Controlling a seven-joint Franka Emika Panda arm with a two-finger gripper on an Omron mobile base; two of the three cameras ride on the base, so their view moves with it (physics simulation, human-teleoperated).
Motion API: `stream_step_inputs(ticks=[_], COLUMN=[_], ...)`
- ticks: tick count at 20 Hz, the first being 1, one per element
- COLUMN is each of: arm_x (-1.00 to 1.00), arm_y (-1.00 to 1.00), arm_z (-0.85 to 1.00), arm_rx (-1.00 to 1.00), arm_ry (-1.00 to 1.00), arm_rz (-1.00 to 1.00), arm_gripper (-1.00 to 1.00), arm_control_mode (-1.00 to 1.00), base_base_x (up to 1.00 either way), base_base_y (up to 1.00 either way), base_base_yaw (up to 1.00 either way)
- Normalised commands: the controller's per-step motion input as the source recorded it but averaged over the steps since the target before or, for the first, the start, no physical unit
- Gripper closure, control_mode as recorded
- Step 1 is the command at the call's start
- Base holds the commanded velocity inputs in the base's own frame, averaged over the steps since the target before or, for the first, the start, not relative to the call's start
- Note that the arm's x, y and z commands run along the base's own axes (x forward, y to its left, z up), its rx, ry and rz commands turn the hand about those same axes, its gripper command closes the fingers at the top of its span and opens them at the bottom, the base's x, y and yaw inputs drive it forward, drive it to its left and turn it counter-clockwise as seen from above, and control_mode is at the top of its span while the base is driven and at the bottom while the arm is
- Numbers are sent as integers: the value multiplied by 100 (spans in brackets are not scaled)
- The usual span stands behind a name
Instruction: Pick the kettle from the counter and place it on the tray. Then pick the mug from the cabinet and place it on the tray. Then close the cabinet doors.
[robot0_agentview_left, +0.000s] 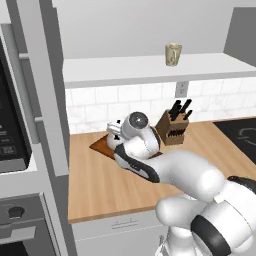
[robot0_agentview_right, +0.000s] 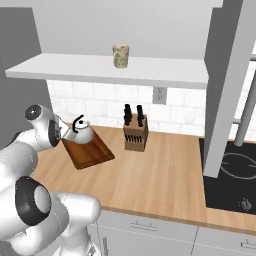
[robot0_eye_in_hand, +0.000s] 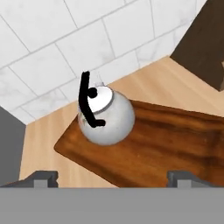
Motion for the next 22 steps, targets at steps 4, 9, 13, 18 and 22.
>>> stream_step_inputs(ticks=[4,9,13,18,22], arm_x=[-49,-50,-52,-40,-33], arm_y=[-63,-64,-64,-55,-40], arm_z=[72,76,83,85,92], arm_rx=[0,-1,-1,0,0], arm_ry=[-1,-7,-14,-22,-30], arm_rz=[0,0,1,2,4], arm_gripper=[-100,-100,-100,-100,-100], arm_control_mode=[-100,-100,-100,-100,-100], base_base_x=[0,0,0,0,0], base_base_y=[0,0,0,0,0], base_base_yaw=[0,0,0,0,0])
